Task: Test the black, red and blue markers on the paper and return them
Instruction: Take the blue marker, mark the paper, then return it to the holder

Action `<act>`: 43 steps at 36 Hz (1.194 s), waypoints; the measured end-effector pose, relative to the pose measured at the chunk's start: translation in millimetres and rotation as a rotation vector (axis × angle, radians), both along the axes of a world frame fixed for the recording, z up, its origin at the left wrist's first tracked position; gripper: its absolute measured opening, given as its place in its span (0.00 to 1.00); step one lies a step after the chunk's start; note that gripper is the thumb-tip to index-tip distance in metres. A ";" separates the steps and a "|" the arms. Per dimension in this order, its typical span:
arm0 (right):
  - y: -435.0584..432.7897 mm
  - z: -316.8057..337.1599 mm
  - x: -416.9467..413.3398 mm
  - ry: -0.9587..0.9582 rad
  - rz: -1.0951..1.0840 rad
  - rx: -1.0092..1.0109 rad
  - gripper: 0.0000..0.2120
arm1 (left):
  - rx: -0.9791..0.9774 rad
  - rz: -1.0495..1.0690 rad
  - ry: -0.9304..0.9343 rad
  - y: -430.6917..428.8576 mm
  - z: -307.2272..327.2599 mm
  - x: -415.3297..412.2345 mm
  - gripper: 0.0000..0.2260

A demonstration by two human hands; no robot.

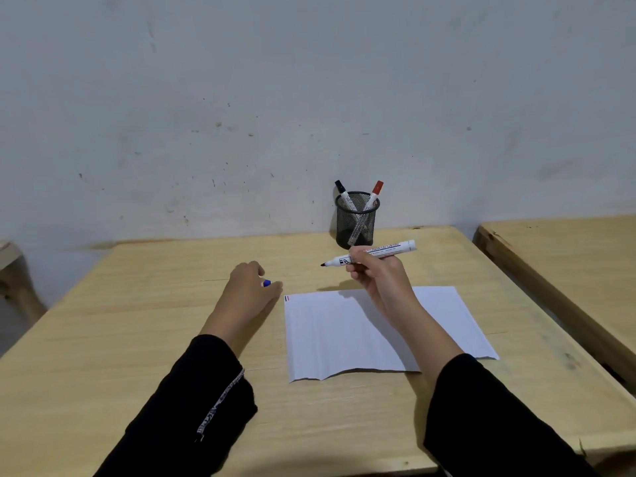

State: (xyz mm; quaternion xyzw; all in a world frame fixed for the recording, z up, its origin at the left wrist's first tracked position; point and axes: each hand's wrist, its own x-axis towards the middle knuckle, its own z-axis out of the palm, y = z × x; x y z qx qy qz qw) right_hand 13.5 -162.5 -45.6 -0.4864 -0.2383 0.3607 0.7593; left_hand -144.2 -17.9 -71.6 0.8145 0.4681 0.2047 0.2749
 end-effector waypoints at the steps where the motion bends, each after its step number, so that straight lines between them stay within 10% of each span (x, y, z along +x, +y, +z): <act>1: 1.2 0.2 -0.5 -0.001 0.006 0.002 0.03 | 0.038 0.013 -0.016 -2.9 1.0 -2.0 0.19; 16: 47.9 -18.2 -37.1 -0.236 0.017 -0.131 0.10 | 0.153 -0.403 0.016 -56.4 -15.0 -44.5 0.14; 43: 59.4 -41.9 -55.5 -0.359 -0.057 -0.269 0.09 | 0.220 -0.380 0.098 -56.5 -23.1 -41.7 0.18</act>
